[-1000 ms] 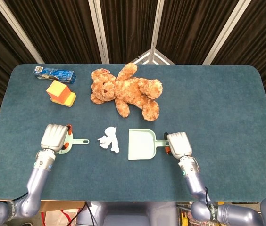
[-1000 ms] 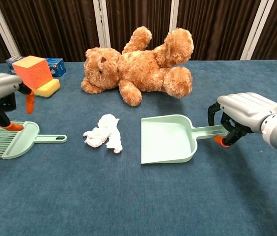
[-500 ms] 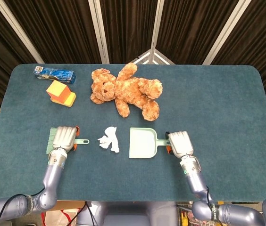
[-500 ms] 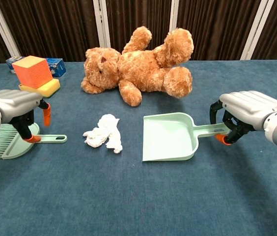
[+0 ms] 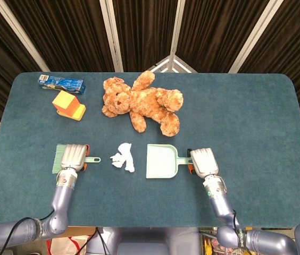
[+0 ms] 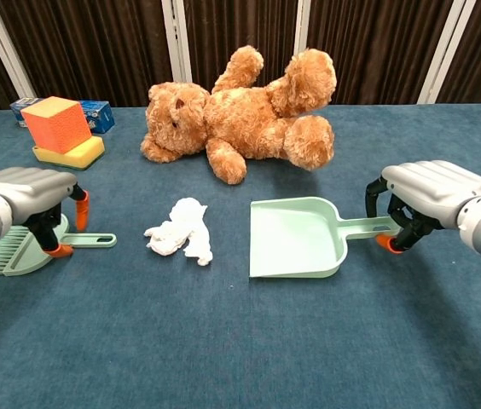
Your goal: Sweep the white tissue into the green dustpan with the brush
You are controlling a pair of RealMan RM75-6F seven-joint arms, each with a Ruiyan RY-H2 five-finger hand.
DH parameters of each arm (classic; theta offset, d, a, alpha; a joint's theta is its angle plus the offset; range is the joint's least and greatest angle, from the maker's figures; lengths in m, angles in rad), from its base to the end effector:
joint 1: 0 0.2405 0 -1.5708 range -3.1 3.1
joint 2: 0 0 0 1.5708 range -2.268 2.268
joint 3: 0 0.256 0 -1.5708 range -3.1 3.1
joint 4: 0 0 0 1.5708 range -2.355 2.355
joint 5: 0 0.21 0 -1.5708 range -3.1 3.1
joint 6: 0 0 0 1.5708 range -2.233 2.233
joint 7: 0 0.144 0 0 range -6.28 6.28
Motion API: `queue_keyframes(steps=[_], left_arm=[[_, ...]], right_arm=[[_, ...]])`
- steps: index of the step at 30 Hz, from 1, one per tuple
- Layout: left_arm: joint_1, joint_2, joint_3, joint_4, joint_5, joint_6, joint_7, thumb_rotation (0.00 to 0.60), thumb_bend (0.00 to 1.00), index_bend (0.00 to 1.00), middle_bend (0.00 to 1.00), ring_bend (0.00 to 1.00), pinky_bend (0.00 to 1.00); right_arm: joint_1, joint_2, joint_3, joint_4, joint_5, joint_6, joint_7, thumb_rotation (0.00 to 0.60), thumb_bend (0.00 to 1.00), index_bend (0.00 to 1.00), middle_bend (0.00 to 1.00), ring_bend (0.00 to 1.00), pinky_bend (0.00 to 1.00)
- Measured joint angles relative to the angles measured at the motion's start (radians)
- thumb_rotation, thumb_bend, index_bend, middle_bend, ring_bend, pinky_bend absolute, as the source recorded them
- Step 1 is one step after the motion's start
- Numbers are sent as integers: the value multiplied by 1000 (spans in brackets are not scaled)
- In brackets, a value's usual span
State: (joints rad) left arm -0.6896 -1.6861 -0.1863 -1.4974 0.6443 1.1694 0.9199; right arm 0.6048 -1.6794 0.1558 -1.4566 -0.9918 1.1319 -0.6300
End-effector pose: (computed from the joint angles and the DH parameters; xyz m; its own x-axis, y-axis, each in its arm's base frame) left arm -0.1908 0.3207 -0.0403 0.6159 0.3549 0.7033 0.7672 -0.0673 -0.6379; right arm -0.1867 -0.3094 -0.0381 0.5282 -0.2366 0.8155 -0.8483 -0.1896 0.4945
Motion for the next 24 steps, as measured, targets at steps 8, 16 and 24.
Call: queue_keyframes(steps=[8,16,24], left_arm=[[-10,-26,14,30,-20,1,0,600,490,581,1000,1000,1000],[-2,-20,11,19,19,20,-55,600,573,717,1000,1000,1000],[14,10,-30,-63,140,55,-205,600,620,810,1000,1000,1000]], right_arm=[[-2,1,-2,9,0,-5,8,600,494,621,856,873,897],[-3,7,-3,-10,-9,-1,5,600,493,621,856,873,897],[2,17,1,-48,-6,11,-27,600,494,621,856,873,897]])
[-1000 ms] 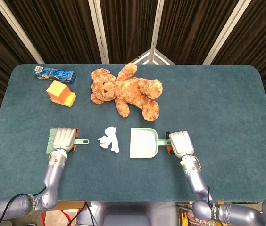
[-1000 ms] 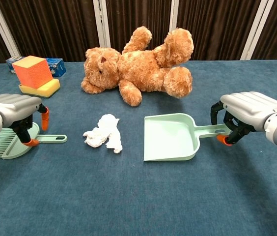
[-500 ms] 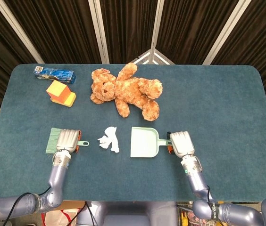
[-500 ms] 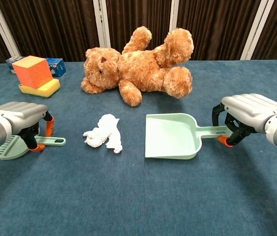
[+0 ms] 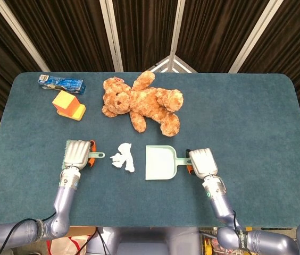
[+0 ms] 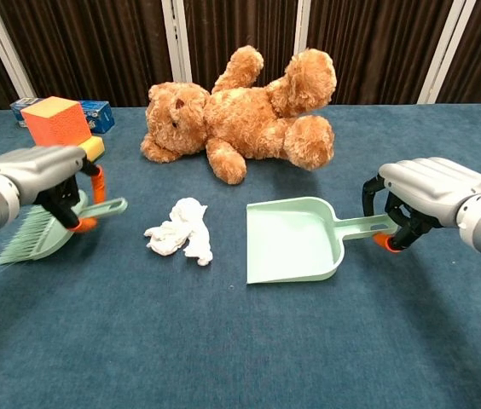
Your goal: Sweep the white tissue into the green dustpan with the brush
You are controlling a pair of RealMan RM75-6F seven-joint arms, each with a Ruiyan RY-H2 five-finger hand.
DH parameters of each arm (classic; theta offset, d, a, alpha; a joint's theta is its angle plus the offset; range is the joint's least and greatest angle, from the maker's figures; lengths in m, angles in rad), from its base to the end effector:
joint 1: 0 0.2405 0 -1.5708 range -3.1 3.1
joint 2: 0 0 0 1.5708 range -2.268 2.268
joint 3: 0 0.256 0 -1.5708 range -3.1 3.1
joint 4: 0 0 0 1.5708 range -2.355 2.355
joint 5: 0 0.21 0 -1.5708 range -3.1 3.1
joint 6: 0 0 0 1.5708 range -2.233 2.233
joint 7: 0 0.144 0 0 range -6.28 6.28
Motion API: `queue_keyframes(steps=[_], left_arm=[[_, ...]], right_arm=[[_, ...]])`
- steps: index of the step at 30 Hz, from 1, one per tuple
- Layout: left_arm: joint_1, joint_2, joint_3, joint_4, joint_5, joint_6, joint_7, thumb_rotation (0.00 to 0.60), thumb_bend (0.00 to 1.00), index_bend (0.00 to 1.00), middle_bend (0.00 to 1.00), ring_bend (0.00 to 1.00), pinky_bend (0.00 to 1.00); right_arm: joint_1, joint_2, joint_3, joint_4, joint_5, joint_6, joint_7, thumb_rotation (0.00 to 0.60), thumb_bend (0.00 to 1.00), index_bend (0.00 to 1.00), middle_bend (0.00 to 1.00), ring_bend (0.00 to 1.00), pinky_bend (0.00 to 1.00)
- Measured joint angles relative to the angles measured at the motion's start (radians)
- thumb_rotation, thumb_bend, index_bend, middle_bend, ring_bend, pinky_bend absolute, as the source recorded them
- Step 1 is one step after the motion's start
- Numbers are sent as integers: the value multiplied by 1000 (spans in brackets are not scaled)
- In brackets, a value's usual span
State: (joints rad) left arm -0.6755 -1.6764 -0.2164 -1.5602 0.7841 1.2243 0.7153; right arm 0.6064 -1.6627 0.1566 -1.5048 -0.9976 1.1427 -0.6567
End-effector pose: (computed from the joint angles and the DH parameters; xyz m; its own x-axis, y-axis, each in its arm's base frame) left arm -0.1632 0.3214 -0.0269 0.4554 0.2483 0.8550 0.8886 -0.0682 -0.4535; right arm -0.1782 -0.3061 -0.0342 0.5330 -0.2281 0.8148 -0.8441 -0.2099 0.4934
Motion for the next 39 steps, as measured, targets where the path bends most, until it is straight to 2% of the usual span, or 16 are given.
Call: queue_keyframes(steps=[6,13,34,39], left_arm=[[3,12,-30,-66,53,22,-59,600,626,820,1000,1000,1000],[-1,-4,-63,-110,40,28,-103,600,635,823,1000,1000,1000],[-43,-152,-80,-129,144,34,-221,600,635,823,1000,1000,1000],[-47,-188,-93,-139,134,40,-236,600,635,822,1000,1000,1000]], right_arm=[[3,3,0,-15,8,6,-21,600,493,621,856,873,897],[8,4,-2,-20,16,7,-41,600,494,621,856,873,897],[21,3,-9,-43,49,15,-91,600,494,621,856,873,897],[22,-3,-10,-39,57,18,-92,600,494,621,856,873,897]])
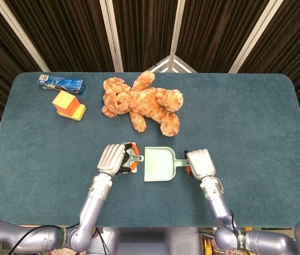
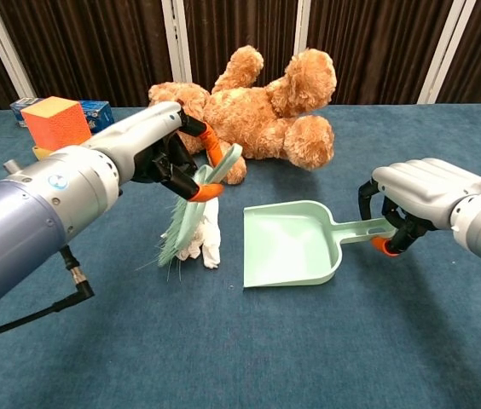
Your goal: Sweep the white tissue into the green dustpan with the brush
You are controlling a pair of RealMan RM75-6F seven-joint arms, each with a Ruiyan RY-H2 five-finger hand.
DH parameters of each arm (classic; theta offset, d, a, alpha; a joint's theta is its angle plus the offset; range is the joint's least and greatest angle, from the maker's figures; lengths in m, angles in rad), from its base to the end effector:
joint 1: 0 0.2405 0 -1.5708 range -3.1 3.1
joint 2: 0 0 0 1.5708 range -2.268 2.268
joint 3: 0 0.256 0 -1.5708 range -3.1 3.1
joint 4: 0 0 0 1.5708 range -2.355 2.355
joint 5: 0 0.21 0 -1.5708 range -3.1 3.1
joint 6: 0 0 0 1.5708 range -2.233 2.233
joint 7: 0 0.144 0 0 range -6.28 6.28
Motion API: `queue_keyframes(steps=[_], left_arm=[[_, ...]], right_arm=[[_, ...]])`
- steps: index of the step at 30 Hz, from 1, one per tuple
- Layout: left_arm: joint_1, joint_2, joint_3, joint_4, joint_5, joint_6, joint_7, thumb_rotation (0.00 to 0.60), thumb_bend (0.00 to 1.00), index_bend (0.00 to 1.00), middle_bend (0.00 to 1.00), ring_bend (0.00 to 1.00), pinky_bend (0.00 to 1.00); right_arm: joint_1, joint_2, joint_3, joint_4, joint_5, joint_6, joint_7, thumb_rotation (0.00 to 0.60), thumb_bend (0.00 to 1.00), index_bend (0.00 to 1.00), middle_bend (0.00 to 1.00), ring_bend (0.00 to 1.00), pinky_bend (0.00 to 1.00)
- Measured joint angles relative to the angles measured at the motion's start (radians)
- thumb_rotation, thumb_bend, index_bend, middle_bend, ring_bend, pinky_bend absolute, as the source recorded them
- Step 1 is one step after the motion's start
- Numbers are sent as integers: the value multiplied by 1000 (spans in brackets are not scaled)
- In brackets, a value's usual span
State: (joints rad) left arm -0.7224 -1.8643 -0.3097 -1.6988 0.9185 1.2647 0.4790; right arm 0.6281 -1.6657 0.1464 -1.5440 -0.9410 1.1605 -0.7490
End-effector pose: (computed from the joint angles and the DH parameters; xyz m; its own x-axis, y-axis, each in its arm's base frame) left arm -0.0515 0.2904 -0.0551 -0.0081 0.2806 0.9598 0.9809 -0.1845 0.0623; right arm -0.1709 -0.3024 -0.0375 0.5755 -0.2419 0.7813 -0.8168 -0.2180 0.5342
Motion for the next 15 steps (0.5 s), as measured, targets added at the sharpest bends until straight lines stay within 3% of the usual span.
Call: queue_keyframes(steps=[6,15], left_arm=[[-5,-46,-11,9,2,4,-32,600,635,819,1000,1000,1000],[-1,-66,-2,7,130,10,-127,600,634,819,1000,1000,1000]], right_arm=[[-1,-1,-1,6,7,0,3,600,494,621,856,873,897],[-4,10,-1,-4,2,6,10,600,493,621,856,873,897]])
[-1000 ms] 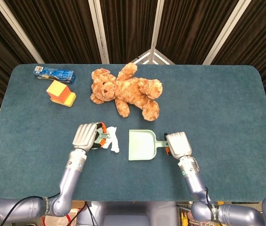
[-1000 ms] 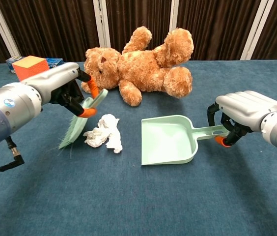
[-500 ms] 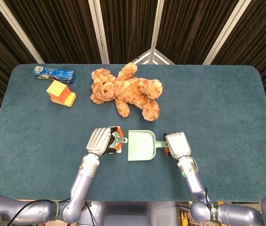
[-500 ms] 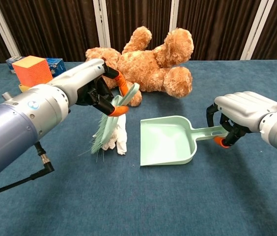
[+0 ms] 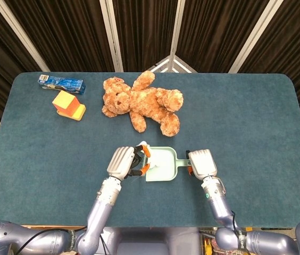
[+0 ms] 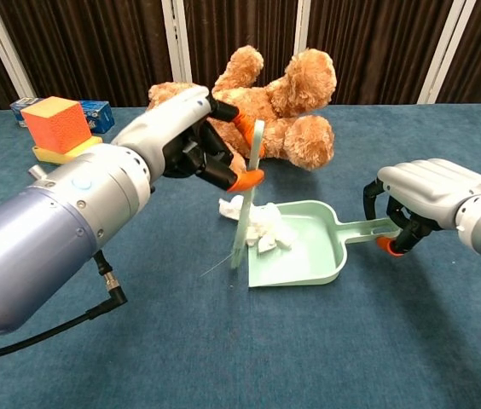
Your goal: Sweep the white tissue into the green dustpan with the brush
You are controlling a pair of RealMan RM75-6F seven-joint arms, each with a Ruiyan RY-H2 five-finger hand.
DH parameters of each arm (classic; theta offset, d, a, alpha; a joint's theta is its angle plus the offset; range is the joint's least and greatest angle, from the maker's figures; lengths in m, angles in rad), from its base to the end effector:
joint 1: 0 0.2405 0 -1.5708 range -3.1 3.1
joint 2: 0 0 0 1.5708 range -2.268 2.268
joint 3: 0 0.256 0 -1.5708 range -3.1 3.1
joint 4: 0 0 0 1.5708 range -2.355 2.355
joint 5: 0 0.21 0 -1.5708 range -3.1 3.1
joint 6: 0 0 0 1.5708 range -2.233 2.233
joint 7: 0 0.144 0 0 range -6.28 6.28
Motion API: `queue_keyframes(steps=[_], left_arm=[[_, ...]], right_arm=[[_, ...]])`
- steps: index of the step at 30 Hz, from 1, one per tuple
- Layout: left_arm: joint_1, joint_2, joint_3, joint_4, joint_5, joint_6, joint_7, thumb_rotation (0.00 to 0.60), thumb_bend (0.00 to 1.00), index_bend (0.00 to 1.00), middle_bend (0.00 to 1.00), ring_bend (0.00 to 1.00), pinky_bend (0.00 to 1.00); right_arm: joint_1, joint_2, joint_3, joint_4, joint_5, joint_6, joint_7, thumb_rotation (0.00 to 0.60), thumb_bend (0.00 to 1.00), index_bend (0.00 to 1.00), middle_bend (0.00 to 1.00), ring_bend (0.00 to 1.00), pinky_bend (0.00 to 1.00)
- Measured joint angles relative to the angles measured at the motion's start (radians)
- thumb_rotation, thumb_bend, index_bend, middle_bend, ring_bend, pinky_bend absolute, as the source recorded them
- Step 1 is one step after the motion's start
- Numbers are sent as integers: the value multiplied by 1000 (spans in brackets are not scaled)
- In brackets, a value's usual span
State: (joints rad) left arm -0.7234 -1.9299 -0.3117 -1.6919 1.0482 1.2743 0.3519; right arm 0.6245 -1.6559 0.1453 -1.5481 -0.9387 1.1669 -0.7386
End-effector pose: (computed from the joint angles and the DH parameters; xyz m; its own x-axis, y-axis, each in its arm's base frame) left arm -0.0233 0.2779 -0.0589 -0.1516 0.2815 0.9475 0.9402 -0.2549 0.2262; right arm -0.1738 -0.3028 -0.0340 0.5695 -0.2408 0.7859 -0.8213 -0.2059 0.5320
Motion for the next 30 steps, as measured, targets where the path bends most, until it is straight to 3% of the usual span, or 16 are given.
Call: queue_keyframes(steps=[13,21,30], left_arm=[[31,151,-6,-119,62,-6,-17,600,633,820,1000,1000,1000],[16,201,-21,-66,1,-57,29,600,633,822,1000,1000,1000],[-54,173,-31,31,-99,-107,155,600,634,823,1000,1000,1000]], right_arm=[[-1,-3,-6,-6,-1,5,-3,600,494,621,856,873,897],[2,-2,-4,-9,1,7,-9,600,494,621,856,873,897],[3,-3,-6,8,7,-1,-8,600,494,621,856,873,897]])
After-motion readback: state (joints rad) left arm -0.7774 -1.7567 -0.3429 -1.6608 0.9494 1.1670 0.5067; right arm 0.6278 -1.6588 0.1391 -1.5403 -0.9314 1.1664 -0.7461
